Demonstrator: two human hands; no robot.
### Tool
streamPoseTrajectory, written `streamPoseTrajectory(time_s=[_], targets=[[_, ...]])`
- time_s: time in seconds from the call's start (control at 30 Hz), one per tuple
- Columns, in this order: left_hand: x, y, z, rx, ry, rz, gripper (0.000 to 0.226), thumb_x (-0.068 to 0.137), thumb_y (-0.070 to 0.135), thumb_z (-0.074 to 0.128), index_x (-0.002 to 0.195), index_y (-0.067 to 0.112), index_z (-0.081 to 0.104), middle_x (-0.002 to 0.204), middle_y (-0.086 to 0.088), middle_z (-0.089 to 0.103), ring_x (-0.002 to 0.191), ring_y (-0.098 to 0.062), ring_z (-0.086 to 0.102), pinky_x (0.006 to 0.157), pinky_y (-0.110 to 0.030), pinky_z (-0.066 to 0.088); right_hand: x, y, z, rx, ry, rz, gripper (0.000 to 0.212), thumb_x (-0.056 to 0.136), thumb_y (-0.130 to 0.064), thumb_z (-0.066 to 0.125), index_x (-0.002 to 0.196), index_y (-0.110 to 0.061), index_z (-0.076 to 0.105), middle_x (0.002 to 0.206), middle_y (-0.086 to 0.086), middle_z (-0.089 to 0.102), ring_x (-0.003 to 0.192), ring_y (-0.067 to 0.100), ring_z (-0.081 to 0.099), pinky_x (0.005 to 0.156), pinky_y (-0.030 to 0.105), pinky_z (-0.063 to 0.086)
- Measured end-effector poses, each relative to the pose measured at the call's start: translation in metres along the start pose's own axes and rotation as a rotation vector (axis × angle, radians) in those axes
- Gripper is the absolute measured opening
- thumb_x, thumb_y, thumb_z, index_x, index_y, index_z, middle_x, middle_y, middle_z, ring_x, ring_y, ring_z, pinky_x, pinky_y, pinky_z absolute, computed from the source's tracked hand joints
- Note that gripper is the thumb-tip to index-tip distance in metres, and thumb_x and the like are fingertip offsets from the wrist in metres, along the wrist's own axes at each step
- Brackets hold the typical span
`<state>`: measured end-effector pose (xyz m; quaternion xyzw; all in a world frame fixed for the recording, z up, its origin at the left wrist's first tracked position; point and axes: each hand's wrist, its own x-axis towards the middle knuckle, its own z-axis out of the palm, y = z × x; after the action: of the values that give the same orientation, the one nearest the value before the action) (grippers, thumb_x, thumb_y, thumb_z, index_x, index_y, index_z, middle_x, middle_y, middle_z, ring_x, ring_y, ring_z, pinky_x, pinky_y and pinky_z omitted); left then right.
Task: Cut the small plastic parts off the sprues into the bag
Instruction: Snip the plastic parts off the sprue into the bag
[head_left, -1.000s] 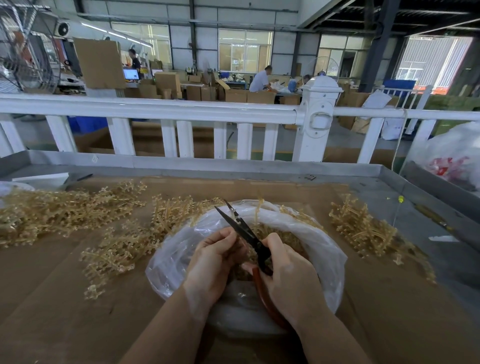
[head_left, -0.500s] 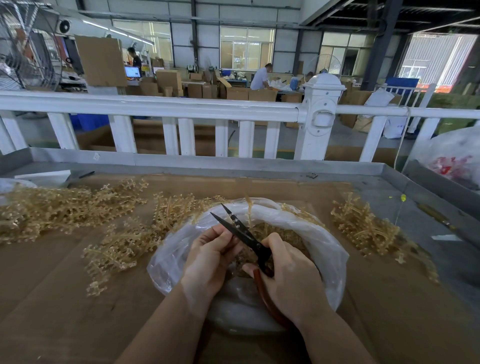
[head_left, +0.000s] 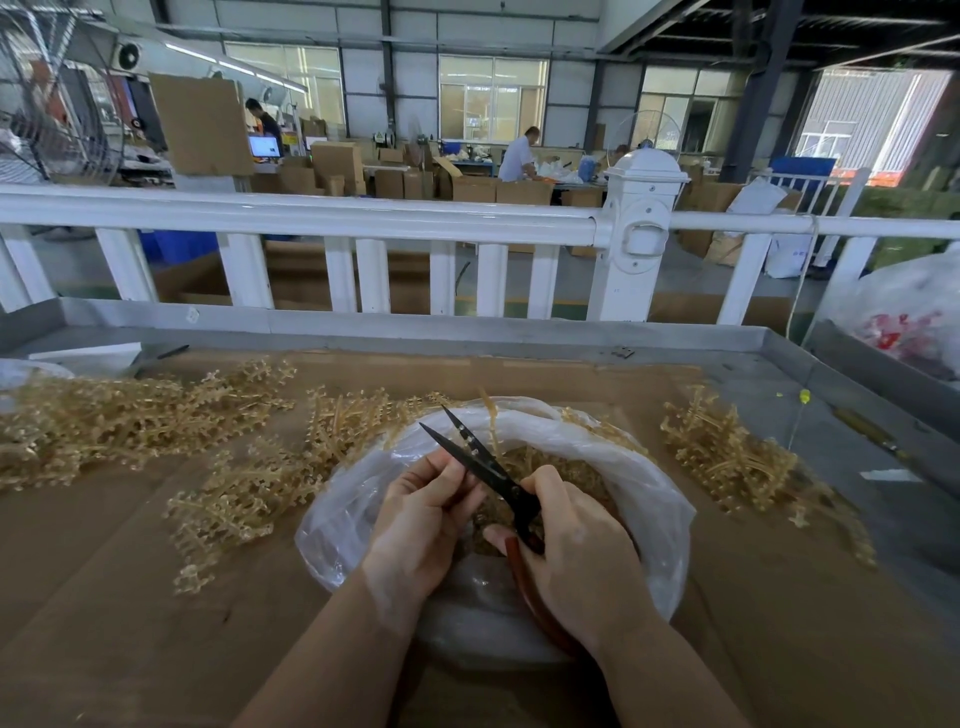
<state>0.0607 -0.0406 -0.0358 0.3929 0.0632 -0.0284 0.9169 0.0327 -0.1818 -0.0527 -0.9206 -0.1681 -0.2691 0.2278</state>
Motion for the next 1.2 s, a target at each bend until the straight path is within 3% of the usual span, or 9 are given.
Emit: streamPoseTrajectory(time_s=[0.27, 0.4, 0.53, 0.7, 0.83, 1.2], targets=[[0.0015, -0.002, -0.0012, -0.039, -0.015, -0.017, 0.022, 0.091, -0.004, 0.045, 0.08, 0.002, 0.063, 0.074, -0.01, 0.07, 0.068, -0.014, 0.068, 0.06, -0.021, 0.058, 0.0008, -0.0006, -0.0006, -0.022, -0.019, -0.011, 0.041, 0.086, -0.056, 0.052, 0.104, -0.02, 0.052, 0.085, -0.007, 0.06, 0.074, 0.008, 0.057, 0.065, 0.018, 0.047], [0.002, -0.0032, -0.0011, -0.054, -0.032, -0.014, 0.023, 0.092, -0.004, 0.044, 0.079, 0.001, 0.063, 0.073, -0.01, 0.07, 0.066, -0.013, 0.069, 0.059, -0.02, 0.057, 0.0018, -0.0004, -0.0013, -0.049, -0.03, -0.022, 0.04, 0.087, -0.051, 0.058, 0.106, -0.016, 0.054, 0.083, -0.004, 0.062, 0.072, 0.011, 0.059, 0.063, 0.021, 0.049], [0.0056, -0.0054, -0.0018, -0.054, -0.022, -0.012, 0.017, 0.091, -0.002, 0.046, 0.084, 0.001, 0.061, 0.073, -0.009, 0.068, 0.065, -0.011, 0.067, 0.062, -0.019, 0.058, 0.001, -0.0012, -0.0021, -0.006, -0.03, -0.005, 0.043, 0.087, -0.052, 0.057, 0.11, -0.016, 0.054, 0.09, -0.005, 0.062, 0.08, 0.011, 0.059, 0.071, 0.023, 0.051], [0.0038, -0.0049, -0.0018, -0.062, -0.076, -0.025, 0.007, 0.078, 0.002, 0.055, 0.082, 0.0, 0.061, 0.072, -0.012, 0.068, 0.063, -0.013, 0.068, 0.058, -0.019, 0.057, 0.0014, -0.0036, -0.0027, 0.012, 0.001, 0.02, 0.036, 0.087, -0.051, 0.055, 0.103, -0.018, 0.053, 0.09, -0.006, 0.06, 0.083, 0.01, 0.057, 0.073, 0.022, 0.049], [0.0045, -0.0059, -0.0032, -0.058, -0.069, -0.033, 0.01, 0.088, -0.002, 0.05, 0.084, -0.001, 0.06, 0.073, -0.012, 0.068, 0.063, -0.013, 0.068, 0.056, -0.019, 0.057, 0.0018, -0.0035, -0.0031, -0.013, -0.015, 0.023, 0.037, 0.087, -0.048, 0.058, 0.105, -0.016, 0.054, 0.088, -0.005, 0.061, 0.082, 0.011, 0.058, 0.071, 0.023, 0.05], [0.0026, -0.0065, 0.0001, -0.015, -0.037, 0.034, 0.008, 0.086, 0.0, 0.053, 0.087, 0.004, 0.059, 0.075, -0.008, 0.071, 0.065, -0.013, 0.069, 0.058, -0.023, 0.058, 0.0027, -0.001, -0.0056, -0.01, -0.057, 0.03, 0.04, 0.087, -0.049, 0.059, 0.111, -0.018, 0.052, 0.091, -0.005, 0.064, 0.082, 0.011, 0.062, 0.071, 0.023, 0.052]])
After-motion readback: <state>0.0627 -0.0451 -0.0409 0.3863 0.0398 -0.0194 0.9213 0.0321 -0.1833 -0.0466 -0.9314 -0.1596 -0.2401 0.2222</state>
